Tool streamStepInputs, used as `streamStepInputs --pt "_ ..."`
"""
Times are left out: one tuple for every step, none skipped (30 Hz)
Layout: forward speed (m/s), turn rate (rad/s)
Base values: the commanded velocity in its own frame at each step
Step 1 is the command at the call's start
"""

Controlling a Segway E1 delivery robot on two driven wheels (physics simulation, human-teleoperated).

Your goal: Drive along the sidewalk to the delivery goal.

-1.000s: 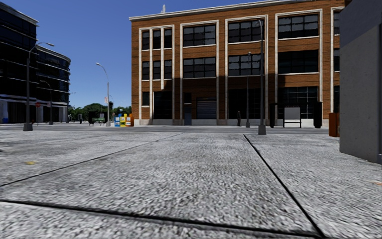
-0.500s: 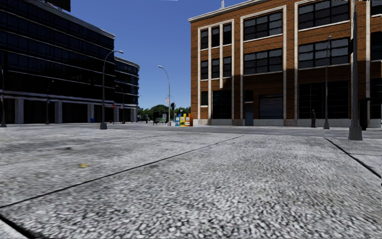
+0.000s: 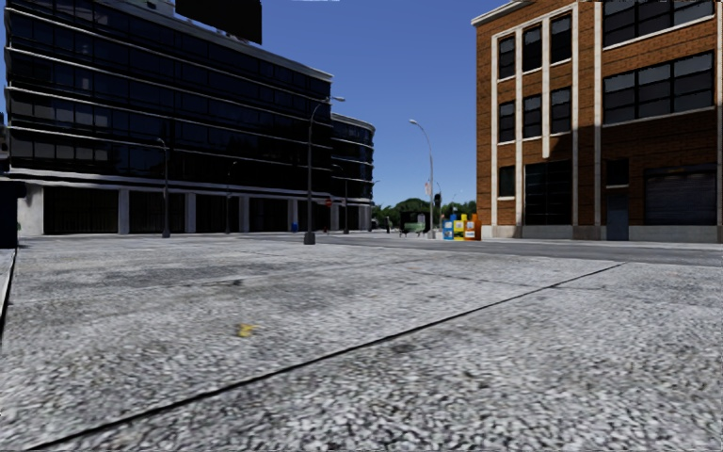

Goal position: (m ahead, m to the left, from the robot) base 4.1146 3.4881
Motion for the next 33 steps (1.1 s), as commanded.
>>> streamStepInputs --pt "1.85 0.71" --pt "1.85 0.71" --pt "1.85 0.71" --pt "1.85 0.71" --pt "1.85 0.71" --pt "1.85 0.71" --pt "1.85 0.71" --pt "1.85 0.71" --pt "1.85 0.71" --pt "1.85 0.71" --pt "1.85 0.71" --pt "1.85 0.71" --pt "1.85 0.71" --pt "1.85 0.71" --pt "1.85 0.71" --pt "1.85 0.71" --pt "1.85 0.71" --pt "1.85 0.71" --pt "1.85 0.71" --pt "1.85 0.71" --pt "1.85 0.71" --pt "1.85 0.71" --pt "1.85 0.71" --pt "1.85 0.71" --pt "1.85 0.71" --pt "1.85 0.71" --pt "1.85 0.71" --pt "1.85 0.71" --pt "1.85 0.71" --pt "1.85 0.71" --pt "1.85 0.71" --pt "1.85 0.71" --pt "1.85 0.71"
